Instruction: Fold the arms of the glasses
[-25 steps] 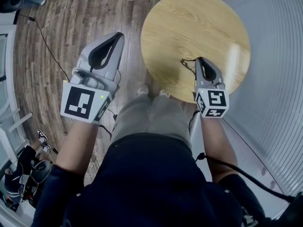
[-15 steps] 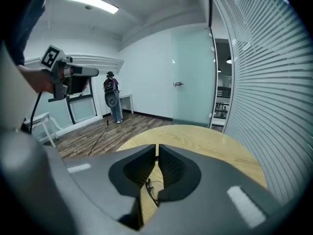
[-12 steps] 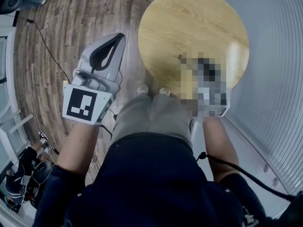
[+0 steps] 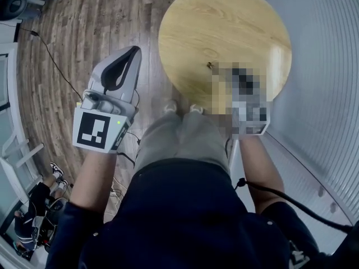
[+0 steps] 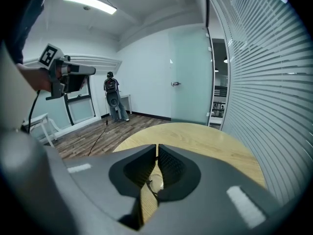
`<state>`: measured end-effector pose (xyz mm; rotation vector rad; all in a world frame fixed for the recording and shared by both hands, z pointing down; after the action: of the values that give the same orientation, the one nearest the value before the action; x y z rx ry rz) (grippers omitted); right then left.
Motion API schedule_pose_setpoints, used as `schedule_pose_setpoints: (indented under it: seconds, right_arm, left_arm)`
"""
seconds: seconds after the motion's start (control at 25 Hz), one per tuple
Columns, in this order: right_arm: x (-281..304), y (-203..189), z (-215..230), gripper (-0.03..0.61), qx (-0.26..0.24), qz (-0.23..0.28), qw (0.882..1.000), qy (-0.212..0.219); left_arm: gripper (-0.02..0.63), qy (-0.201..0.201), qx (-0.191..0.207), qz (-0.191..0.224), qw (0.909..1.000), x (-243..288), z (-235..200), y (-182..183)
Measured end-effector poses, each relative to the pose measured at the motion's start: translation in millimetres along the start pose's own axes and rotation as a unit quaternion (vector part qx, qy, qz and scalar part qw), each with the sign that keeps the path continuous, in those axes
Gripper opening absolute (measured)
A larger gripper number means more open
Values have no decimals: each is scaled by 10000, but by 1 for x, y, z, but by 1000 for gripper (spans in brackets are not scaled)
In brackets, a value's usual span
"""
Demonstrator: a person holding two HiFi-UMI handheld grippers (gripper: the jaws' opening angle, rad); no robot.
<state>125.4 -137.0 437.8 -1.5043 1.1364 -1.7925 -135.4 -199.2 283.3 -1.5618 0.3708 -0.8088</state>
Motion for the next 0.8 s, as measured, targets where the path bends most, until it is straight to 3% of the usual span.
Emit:
schedule_pose_setpoints:
  seconds: [0.32,0.48,0.8]
  right_arm:
    - [18,-8,-3,21,91,9,9999,-83]
    - [-11,-26,-8,20,171,148,9995,-209]
    - [-35,-14,11,20,265,166,9994,-120]
  left_arm:
    - [3,-64,33,-8,10000,7,-15,-7]
    - [3,-122,146,81,9998,-13,14,-9]
    - [3,-89,149,40,9998,-8,38,15]
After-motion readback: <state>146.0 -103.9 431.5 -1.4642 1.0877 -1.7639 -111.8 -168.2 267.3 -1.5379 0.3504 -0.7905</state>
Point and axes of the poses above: the fingertips, and each gripper's own axes: x forward along the fingers, z to its right, y out of its top, the point moved 4 cm from there along -x, backward along the fingers, and after that the axes turned 2 degrees about -y, right-handed, at the moved point
